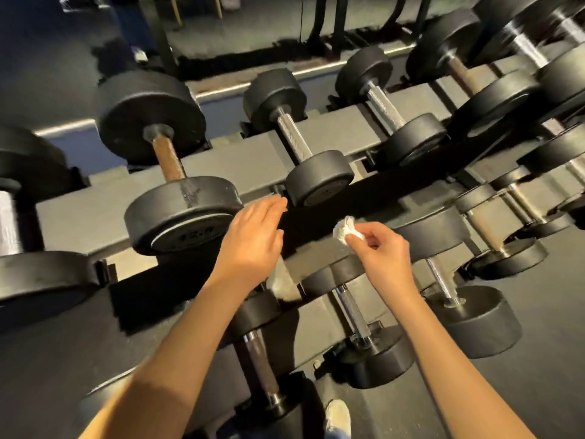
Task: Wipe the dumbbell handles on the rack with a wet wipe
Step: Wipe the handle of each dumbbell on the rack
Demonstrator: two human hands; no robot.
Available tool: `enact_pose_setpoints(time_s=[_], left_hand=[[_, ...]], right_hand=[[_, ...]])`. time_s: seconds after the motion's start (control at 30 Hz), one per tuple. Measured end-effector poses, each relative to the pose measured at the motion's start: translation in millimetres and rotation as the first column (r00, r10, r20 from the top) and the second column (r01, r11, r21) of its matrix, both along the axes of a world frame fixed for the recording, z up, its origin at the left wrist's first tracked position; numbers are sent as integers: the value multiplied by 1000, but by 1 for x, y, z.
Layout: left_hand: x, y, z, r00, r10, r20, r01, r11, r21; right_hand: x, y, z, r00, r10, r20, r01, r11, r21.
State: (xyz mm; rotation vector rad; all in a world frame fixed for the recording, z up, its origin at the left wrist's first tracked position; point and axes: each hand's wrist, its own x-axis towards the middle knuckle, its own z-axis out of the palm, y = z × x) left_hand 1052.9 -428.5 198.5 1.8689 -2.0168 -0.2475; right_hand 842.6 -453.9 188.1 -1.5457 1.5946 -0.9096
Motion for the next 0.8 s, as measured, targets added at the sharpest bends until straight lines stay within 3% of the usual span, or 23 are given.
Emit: enact_pose_setpoints(time_s=[0.1,0.27,0.4,0.63,0.8], left_hand=[[9,-10,8,998,53,-18,-53,999,0],[14,-16,15,991,-9,132,26,991,-130],[19,-28,44,966,-53,252,81,991,-104],[70,-57,74,947,181,264,-159,982,-102],[62,-90,70,966,198,168,-205,979,24]], right_hand=[[16,-20,15,997,67,38,-66,997,-36],[45,-63,42,983,140,118,-131,988,-79],[63,-95,62,960,239,143,-220,966,-137],[91,-138,64,909,415,32,-410,906,-109],[93,-169,56,927,363,-98,-373,918,-133]])
